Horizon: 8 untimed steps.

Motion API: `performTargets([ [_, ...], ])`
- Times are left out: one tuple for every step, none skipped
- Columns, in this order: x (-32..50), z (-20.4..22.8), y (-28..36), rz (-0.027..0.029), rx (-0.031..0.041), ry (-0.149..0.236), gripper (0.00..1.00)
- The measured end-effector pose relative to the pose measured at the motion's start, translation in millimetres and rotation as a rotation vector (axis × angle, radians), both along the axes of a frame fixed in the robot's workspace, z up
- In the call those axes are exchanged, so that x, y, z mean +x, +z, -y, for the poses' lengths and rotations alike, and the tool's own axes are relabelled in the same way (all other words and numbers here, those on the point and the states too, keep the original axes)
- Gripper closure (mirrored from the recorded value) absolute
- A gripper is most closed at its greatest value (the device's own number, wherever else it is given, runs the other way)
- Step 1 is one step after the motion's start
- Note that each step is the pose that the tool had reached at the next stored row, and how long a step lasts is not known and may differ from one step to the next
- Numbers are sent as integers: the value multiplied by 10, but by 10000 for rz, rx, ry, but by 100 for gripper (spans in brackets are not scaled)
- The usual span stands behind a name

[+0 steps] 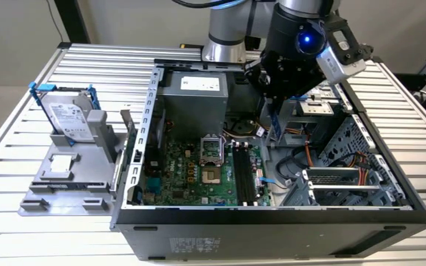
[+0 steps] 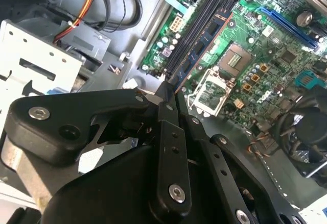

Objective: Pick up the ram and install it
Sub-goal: 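Insert the ram into the slot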

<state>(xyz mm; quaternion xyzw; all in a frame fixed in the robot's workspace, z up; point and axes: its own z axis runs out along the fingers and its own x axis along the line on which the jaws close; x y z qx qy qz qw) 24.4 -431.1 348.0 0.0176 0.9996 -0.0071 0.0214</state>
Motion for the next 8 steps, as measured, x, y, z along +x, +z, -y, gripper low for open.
performTargets([
  [0, 6, -12, 0, -19, -12, 100],
  [0, 12, -23, 1, -42, -18, 100],
  [0, 19, -33, 0, -66, -21, 100],
  [0, 27, -45, 0, -88, -26, 100],
  [0, 34, -56, 0, -111, -30, 100],
  [0, 40, -68, 1, -131, -34, 100],
  [0, 46, -82, 0, -152, -44, 100],
  [0, 49, -97, 0, -170, -63, 100],
])
